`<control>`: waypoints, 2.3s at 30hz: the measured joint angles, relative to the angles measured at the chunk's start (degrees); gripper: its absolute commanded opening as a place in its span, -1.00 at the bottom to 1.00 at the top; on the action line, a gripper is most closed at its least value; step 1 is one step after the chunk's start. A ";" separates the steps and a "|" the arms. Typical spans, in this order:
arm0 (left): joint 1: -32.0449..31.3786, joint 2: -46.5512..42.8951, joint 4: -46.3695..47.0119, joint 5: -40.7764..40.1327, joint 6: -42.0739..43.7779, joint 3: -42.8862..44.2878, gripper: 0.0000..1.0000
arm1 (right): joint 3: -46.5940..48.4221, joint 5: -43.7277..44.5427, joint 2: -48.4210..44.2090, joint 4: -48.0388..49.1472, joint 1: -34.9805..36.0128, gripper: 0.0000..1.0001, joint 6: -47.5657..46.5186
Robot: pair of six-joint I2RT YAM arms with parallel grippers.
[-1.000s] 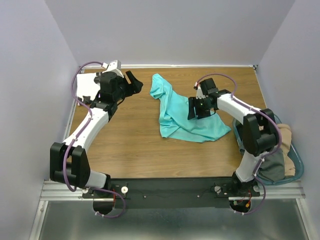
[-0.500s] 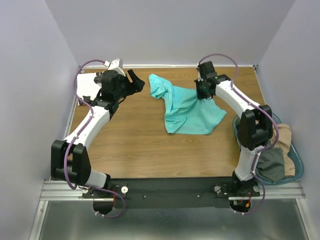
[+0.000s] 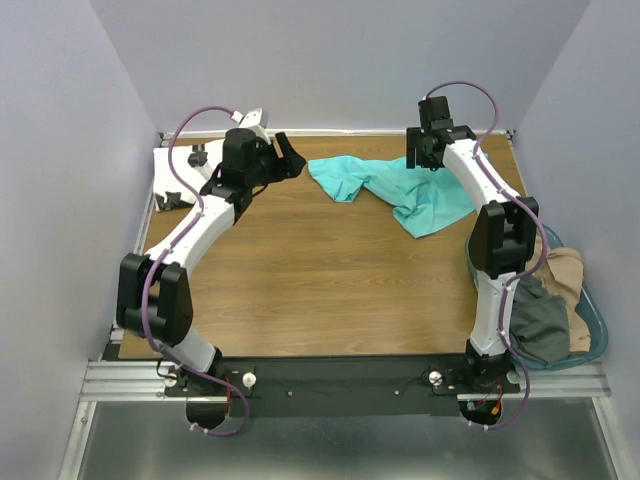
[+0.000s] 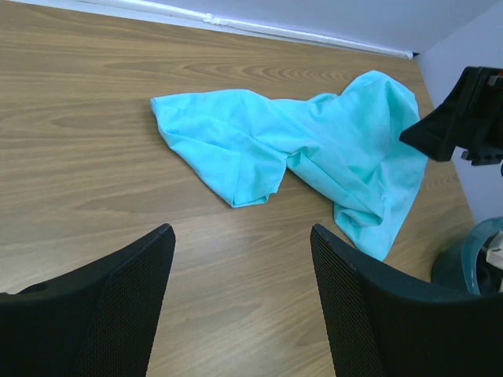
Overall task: Fold and stack the t-shirts
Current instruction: Move the tshirt to the center of the board, then flatten the tshirt out
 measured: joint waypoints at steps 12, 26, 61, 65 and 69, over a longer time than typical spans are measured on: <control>-3.74 18.21 -6.23 0.44 6.14 18.88 0.41 | -25.00 -10.86 -9.92 -0.96 1.07 0.27 4.92; -6.51 40.70 -20.35 -0.24 12.92 40.46 0.25 | -30.49 -13.70 -11.76 -0.42 1.07 0.14 5.88; -11.28 53.94 -27.15 -10.49 17.62 54.14 0.01 | -33.92 -16.09 -10.40 0.79 1.07 0.12 6.71; -11.32 54.42 -26.84 -10.19 17.99 54.12 -0.06 | -34.14 -16.09 -10.38 0.85 1.07 0.12 6.86; -11.47 54.42 -25.90 -9.88 18.47 53.48 -0.56 | -34.45 -16.11 -10.25 1.09 1.07 -0.22 6.91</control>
